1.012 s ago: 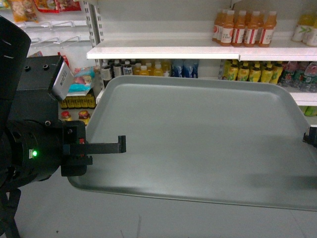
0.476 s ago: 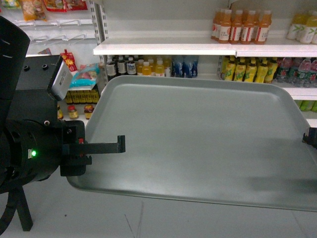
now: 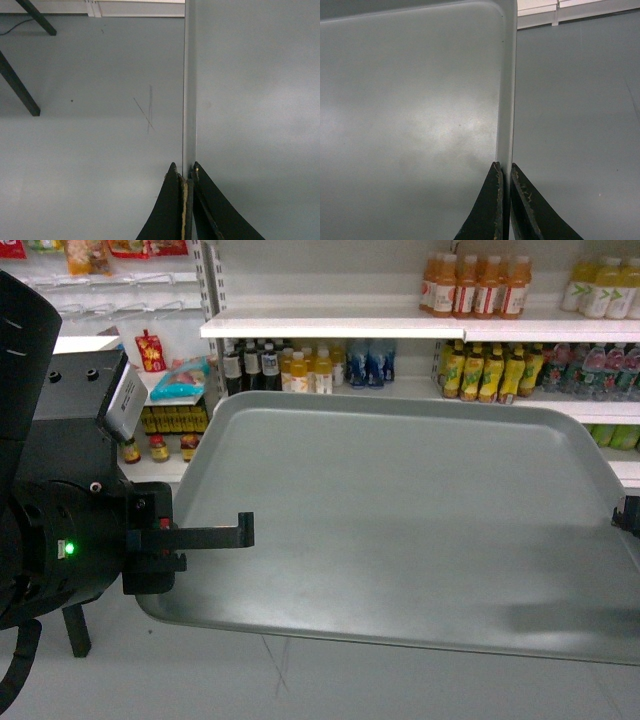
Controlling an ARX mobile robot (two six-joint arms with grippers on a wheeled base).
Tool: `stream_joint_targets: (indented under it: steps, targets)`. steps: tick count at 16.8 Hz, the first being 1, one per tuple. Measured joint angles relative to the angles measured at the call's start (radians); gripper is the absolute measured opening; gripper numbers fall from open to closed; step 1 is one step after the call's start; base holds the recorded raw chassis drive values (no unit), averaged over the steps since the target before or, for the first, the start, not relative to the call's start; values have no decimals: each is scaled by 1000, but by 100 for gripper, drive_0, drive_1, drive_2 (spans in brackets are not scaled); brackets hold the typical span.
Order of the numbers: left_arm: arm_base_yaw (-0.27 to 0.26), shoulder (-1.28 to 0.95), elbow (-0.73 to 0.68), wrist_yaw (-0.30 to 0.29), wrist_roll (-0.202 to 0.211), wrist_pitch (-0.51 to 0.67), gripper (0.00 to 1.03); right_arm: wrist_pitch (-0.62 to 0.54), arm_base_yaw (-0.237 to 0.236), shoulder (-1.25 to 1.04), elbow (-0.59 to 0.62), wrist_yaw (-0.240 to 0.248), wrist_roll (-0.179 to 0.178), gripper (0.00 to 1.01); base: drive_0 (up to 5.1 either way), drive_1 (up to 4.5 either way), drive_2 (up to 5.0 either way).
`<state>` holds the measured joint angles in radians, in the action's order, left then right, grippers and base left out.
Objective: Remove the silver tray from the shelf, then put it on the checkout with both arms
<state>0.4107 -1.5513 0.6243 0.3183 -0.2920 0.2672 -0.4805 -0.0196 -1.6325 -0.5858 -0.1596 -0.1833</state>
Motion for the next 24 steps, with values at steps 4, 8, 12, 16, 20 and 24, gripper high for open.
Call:
stream_joint_targets:
  steps: [4,8,12,16,20,24]
  targets:
    - [2,5,0,0,0,-4,3,2,0,5,3,1,0,3,0,0,0]
    - [3,3,0,0,0,0,3,3,1,5,3,2,0,3,-508,227,227]
    - [3,3,0,0,0,0,3,0,0,5,3,2,0,3,-479,266,266]
    - [3,3,0,0,0,1,3,-2,0,5,3,1,0,3,-481,265,265]
    - [3,3,0,1,0,0,3,0,0,5,3,1,0,3,-500,246,246]
    - [3,3,0,0,0,2,3,0,0,5,3,2,0,3,-504,241,241]
